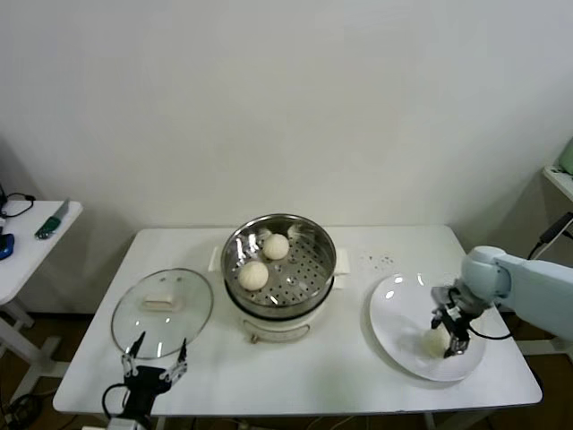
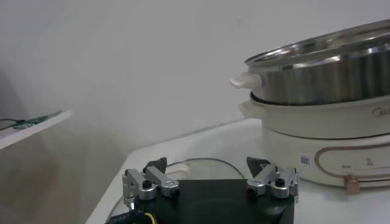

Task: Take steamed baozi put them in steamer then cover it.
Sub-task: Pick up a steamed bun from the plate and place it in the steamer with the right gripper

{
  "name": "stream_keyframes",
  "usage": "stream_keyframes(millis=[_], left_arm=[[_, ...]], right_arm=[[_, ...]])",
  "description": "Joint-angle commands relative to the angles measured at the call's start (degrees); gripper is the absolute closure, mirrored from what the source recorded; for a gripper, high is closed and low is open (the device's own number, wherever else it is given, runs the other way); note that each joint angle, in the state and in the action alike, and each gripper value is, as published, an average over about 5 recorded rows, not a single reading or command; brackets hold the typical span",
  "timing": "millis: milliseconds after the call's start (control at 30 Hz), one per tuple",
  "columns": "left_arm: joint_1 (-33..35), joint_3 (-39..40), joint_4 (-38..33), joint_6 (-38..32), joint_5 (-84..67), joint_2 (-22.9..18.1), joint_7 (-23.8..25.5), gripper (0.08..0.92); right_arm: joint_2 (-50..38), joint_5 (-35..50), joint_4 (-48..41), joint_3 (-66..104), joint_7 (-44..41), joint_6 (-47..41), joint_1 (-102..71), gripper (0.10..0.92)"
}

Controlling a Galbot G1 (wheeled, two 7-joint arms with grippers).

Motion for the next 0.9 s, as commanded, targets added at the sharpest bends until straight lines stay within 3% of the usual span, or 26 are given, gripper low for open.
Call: stream_keyframes(millis=[33,433,900], left_arm=[[0.17,0.26,-0.2,0.11,0.13,-0.07,0.07,0.177],[0.7,1.16,-0.56,0.58,0.5,-0.61,-0.14,0.177],[1.55,0.78,-1.21,0.89,-1.44,-0.08,-0.33,0.177]], right_arm=[[7.71,-3.05,-0.64,-7.65,-1.87,13.55,17.56,0.355],[27.49,-11.27,0.84,-6.09,-4.02,32.83,30.74,0.355],[46.34,-11.09,-4.32,-3.35,-3.75,38.2,23.46,0.352]])
